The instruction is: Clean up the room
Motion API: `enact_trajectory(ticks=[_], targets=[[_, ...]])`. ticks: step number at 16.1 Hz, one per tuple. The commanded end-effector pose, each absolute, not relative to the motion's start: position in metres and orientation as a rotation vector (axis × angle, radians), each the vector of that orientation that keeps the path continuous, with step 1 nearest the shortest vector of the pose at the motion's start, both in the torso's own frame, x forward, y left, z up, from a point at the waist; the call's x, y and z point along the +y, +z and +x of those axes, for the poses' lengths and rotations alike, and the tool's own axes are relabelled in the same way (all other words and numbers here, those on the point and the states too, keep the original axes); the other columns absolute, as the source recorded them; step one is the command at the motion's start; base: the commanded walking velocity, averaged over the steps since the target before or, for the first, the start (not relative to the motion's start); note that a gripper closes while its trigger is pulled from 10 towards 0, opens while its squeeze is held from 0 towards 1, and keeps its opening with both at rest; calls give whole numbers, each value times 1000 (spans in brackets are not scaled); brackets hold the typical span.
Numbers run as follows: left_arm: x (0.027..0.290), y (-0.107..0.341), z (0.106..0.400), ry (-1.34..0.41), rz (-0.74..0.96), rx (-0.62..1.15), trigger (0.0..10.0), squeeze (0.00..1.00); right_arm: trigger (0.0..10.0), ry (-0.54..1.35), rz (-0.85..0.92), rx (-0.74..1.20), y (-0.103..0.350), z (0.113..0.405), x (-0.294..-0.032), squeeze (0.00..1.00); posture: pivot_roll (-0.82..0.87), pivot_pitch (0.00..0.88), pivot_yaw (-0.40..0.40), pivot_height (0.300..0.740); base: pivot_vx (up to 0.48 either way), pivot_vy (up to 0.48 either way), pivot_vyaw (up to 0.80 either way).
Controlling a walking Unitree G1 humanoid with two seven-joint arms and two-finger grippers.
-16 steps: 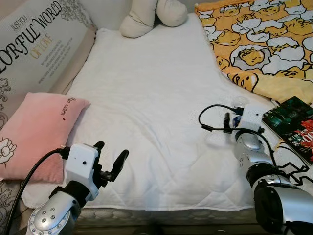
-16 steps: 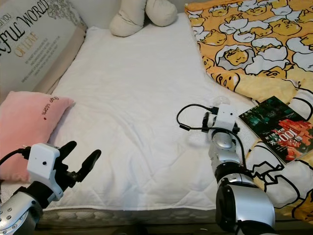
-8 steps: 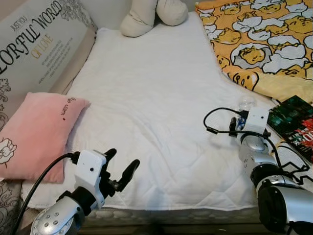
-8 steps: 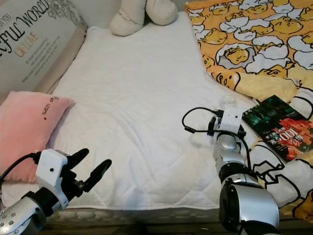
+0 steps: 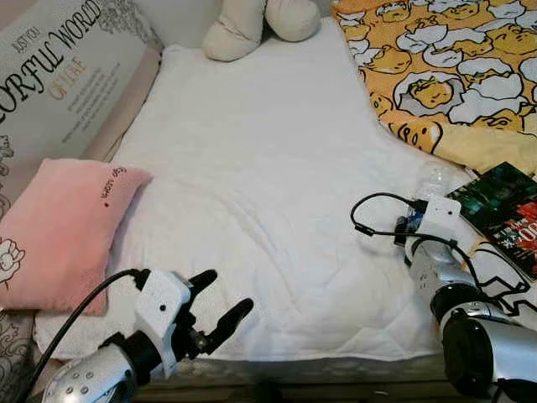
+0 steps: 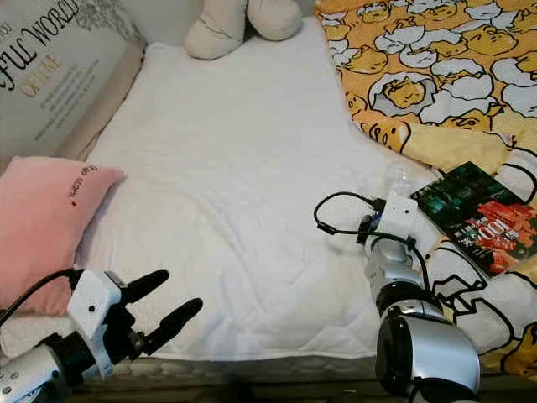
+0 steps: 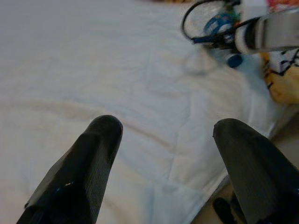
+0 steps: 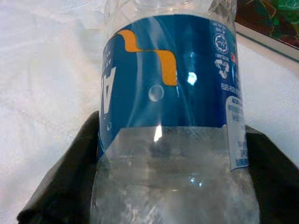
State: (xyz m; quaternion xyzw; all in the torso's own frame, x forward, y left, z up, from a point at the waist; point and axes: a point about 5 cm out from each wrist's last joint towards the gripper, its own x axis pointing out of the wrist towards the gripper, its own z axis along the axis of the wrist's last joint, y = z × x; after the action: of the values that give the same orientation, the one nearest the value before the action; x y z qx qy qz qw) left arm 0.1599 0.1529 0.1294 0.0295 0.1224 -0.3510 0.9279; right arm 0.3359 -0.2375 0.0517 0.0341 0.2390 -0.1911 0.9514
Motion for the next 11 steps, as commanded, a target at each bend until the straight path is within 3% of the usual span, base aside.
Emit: enact_trajectory(ticks=[1, 11], targets=[[156, 127, 161, -722, 81, 261, 10000, 0, 0, -351, 83, 500, 50, 338, -226, 0, 80, 72, 233, 731, 0, 0, 0], [146, 123, 162, -772, 35, 243, 10000, 0, 0, -225, -19, 319, 78, 357, -211, 0, 40, 39, 217, 731, 0, 0, 0]])
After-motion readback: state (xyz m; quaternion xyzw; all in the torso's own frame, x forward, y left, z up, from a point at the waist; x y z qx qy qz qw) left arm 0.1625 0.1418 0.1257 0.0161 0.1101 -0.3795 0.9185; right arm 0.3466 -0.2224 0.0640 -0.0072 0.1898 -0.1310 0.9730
